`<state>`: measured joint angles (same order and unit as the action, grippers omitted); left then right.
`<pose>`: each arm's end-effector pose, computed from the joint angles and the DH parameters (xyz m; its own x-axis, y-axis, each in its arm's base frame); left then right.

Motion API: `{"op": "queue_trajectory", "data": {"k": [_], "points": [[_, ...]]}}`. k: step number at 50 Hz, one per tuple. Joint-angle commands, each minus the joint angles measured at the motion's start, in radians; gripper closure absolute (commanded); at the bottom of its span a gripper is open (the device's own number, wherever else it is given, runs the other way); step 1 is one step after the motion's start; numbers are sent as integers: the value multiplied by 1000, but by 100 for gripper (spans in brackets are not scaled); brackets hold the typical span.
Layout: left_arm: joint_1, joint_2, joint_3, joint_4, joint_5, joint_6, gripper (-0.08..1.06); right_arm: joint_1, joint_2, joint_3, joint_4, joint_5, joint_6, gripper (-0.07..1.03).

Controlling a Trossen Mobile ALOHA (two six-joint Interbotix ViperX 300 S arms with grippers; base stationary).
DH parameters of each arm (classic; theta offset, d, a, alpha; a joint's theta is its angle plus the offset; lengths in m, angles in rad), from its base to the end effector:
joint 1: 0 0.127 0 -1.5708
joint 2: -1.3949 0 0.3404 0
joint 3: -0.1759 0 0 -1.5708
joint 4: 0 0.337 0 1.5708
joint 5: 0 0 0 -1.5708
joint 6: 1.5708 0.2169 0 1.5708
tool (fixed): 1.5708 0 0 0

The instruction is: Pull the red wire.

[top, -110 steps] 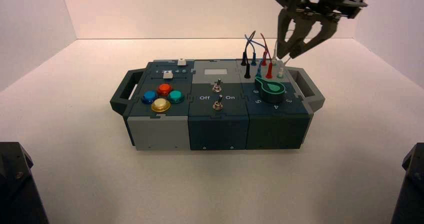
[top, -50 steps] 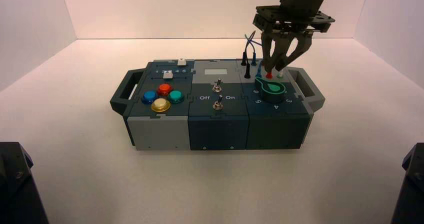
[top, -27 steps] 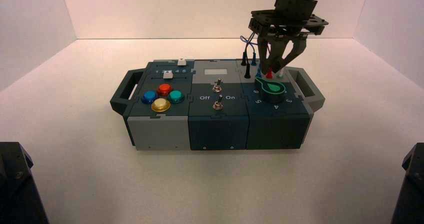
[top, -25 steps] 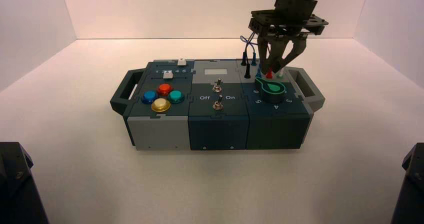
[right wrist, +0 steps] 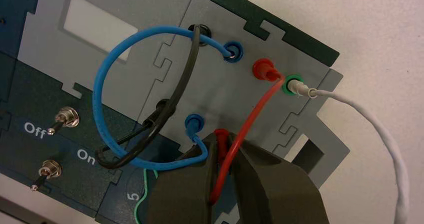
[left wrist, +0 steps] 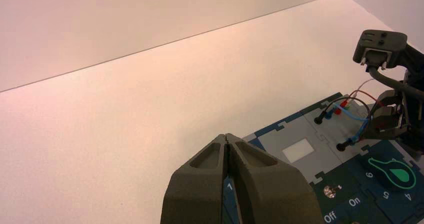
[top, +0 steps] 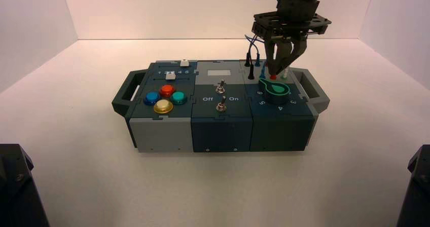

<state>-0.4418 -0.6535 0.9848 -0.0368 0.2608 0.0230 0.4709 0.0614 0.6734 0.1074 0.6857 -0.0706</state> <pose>0.3085 -0.1482 0.1987 0.7461 -0.3634 -0.5579 0.4283 0.9035 -0.0157 0.3169 0.1778 0.0181 0.1048 0.1295 -0.9860 -0.4507 0.8900 0.0690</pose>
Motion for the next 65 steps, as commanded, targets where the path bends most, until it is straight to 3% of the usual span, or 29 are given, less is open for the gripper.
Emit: {"op": "queue_trajectory", "data": {"k": [1,17,41,45,48,50,52,59,65], "points": [[-3,-8,-37,2,-6,3,101,-9,-35,-23,-18,3,5,99],[-3,-8,-37,5,-6,3,101,-11,-109,-34,-28,23,6,99],[-3,-5,-35,6,-6,5,101,-8,-137,-46,-55,135,8,99],[-3,-3,-35,8,-6,6,101,-8,-135,-44,-66,150,-3,98],[-3,-2,-35,9,-6,6,101,-9,-132,-46,-69,158,-6,93],[-3,-2,-35,11,-6,8,101,-8,-127,-44,-71,170,-6,78],[-3,-2,-34,12,-6,8,101,-8,-124,-40,-71,179,-6,72],[2,0,-35,17,-6,11,101,-8,-129,-18,-101,192,-9,61],[8,-5,-37,17,-8,14,101,0,-147,-11,-97,215,-6,60]]}}
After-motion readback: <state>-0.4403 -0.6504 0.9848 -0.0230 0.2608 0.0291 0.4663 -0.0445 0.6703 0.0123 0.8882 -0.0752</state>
